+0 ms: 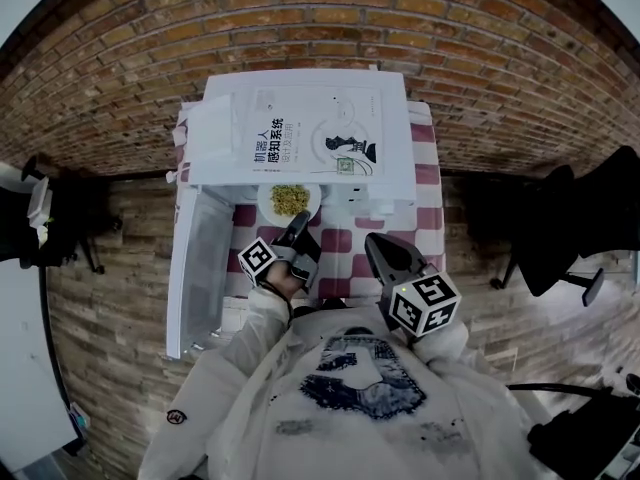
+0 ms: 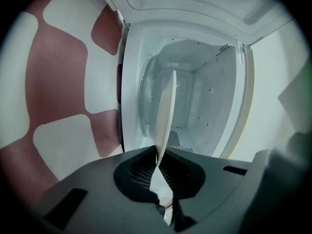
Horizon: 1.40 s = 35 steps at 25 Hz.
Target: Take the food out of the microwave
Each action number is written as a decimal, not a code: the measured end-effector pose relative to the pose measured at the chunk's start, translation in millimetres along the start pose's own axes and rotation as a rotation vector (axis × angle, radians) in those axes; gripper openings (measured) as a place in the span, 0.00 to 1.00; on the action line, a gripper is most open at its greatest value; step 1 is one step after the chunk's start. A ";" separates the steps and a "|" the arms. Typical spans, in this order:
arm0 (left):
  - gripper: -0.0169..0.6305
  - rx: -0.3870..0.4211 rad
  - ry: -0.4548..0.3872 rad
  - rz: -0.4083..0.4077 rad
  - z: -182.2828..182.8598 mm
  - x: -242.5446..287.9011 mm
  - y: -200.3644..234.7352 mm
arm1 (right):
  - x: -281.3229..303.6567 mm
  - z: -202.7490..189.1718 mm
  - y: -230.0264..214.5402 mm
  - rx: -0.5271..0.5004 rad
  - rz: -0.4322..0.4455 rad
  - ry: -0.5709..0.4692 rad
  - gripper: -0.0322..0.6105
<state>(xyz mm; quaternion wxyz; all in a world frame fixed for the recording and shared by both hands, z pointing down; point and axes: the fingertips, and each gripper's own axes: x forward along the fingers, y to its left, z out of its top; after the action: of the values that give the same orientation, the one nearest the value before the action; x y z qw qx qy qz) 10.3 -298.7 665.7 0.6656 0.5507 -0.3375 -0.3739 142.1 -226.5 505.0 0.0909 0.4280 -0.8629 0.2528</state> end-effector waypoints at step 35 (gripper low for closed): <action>0.06 -0.021 0.181 -0.074 -93.1 -208.9 -93.8 | -72.0 -81.5 184.2 0.019 -0.047 -0.087 0.07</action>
<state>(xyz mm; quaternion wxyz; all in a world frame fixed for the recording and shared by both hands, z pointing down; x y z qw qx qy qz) -24.3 -82.9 550.0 0.6849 0.5872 -0.2517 -0.3504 37.2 -41.5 481.8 0.0553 0.4595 -0.8533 0.2400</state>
